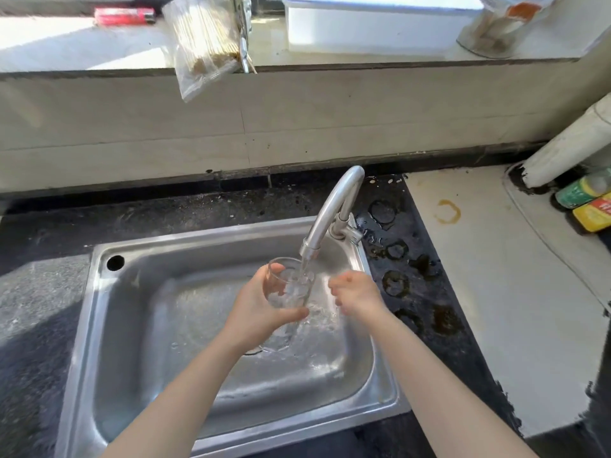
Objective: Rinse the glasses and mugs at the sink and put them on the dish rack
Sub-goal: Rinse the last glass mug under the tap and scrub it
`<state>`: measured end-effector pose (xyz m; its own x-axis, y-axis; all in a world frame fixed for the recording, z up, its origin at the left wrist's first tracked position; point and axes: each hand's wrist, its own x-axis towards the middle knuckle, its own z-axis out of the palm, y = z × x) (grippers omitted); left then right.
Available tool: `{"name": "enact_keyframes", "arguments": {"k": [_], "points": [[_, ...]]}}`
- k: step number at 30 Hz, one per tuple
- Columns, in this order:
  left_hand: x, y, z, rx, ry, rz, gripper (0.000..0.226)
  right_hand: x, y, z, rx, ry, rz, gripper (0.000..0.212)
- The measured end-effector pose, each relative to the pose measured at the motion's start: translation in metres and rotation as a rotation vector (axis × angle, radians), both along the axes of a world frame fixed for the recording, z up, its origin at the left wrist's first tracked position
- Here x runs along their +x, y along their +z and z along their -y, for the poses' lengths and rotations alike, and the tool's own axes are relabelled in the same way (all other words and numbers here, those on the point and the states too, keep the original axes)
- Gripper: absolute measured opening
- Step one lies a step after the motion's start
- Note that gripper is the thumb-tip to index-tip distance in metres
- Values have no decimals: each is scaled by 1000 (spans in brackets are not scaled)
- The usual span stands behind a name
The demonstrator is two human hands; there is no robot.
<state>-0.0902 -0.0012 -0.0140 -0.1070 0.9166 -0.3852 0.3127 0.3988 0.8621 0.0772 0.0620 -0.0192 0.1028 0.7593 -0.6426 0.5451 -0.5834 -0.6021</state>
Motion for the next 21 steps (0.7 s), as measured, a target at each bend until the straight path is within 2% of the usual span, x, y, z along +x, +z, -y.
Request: {"name": "enact_keyframes", "arguments": {"k": [2,5,8,10,14,16,21], "points": [[3,-2,0,-7,-77,-76,77,5,9,-11,158,103,160,13],[10,-3,-9,25,-19,-33,74,12,13,-26,404,194,381,30],[13,-3,-18,51,-80,-81,79,15,5,-46,400,357,568,45],[14,0,-18,50,-91,-98,80,17,-2,-56,395,457,644,38],[10,5,-17,-8,-6,18,72,24,-9,-67,463,604,732,25],[9,4,-16,-58,23,37,69,28,-6,-73,450,583,661,25],[13,7,-16,-231,155,240,66,38,7,-90,193,239,192,32]]}}
